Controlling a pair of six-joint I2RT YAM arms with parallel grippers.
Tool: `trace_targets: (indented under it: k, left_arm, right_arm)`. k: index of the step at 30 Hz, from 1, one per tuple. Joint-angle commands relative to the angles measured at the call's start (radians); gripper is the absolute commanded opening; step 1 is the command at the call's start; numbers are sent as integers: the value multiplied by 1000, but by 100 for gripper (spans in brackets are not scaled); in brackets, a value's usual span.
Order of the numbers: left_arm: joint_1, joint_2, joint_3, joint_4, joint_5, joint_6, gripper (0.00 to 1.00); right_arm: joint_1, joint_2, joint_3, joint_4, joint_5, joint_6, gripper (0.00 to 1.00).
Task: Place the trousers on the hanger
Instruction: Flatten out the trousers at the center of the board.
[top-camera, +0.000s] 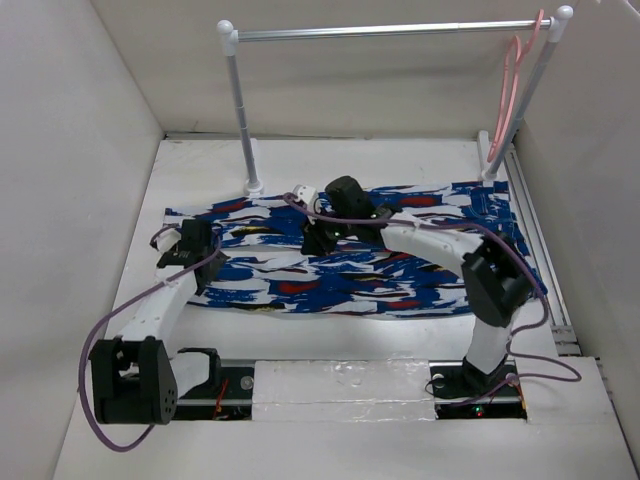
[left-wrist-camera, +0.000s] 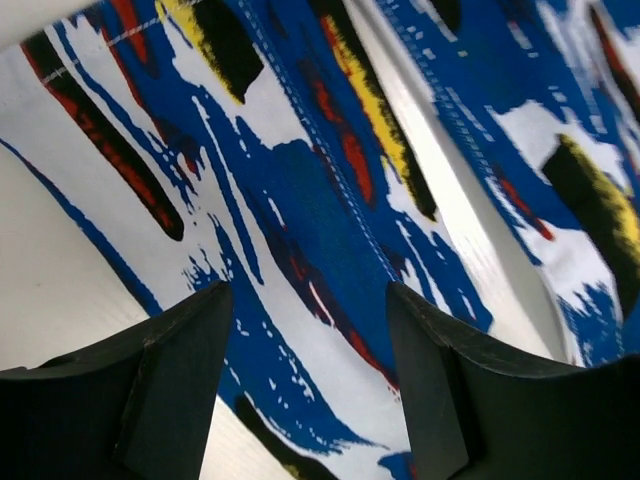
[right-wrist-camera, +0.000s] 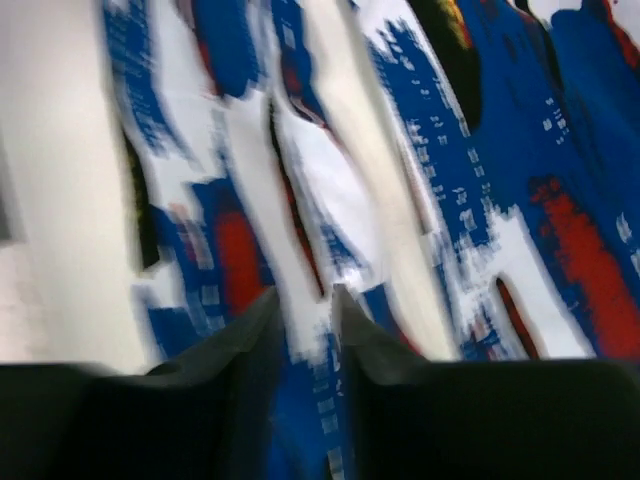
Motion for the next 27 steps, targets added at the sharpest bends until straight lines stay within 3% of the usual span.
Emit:
trace_targets:
  k: [1, 3, 5, 6, 7, 8, 11, 12, 14, 15, 16, 19, 22, 23, 24, 27]
  left_arm:
    - [29, 63, -39, 53, -23, -53, 58]
    - [65, 109, -51, 77, -7, -58, 53]
    - [136, 112, -1, 35, 0, -67, 27]
    - [136, 112, -1, 21, 0, -67, 27]
    - [136, 65, 9, 6, -20, -62, 10]
    - [157, 34, 13, -7, -48, -56, 0]
    - [277, -70, -28, 1, 28, 28, 0]
    - [320, -73, -42, -7, 30, 19, 1]
    - [354, -32, -10, -47, 87, 8, 18]
    - [430, -9, -10, -48, 134, 2, 21]
    - [478, 32, -17, -42, 188, 25, 23]
    - [601, 89, -33, -36, 288, 51, 38]
    - [601, 100, -20, -18, 286, 54, 50]
    - [601, 98, -25, -10, 293, 40, 62]
    - [601, 97, -43, 13, 299, 36, 66]
    - [601, 88, -109, 94, 354, 19, 66]
  right_arm:
    - [26, -167, -60, 16, -18, 15, 26]
    - [35, -236, -140, 1, 29, 26, 0]
    - [35, -456, -280, -24, 139, 64, 0]
    - [35, -457, -280, -24, 140, 64, 0]
    - [35, -504, -351, -38, 164, 71, 0]
    - [35, -602, -389, -51, 183, 83, 0]
    - [25, -757, -502, -142, 259, 121, 0]
    - [12, -855, -525, -182, 281, 121, 0]
    - [-9, -941, -585, -217, 290, 141, 15]
    - [-18, -1013, -597, -267, 301, 147, 21]
    - [-31, -1043, -610, -292, 306, 152, 33]
    - [-93, -1122, -653, -364, 332, 166, 45]
    - [-167, -1156, -696, -363, 277, 153, 46]
    - [-184, -1158, -705, -352, 254, 146, 46]
    - [-199, -1155, -717, -336, 209, 138, 47]
    - [-233, -1127, -726, -320, 163, 114, 47]
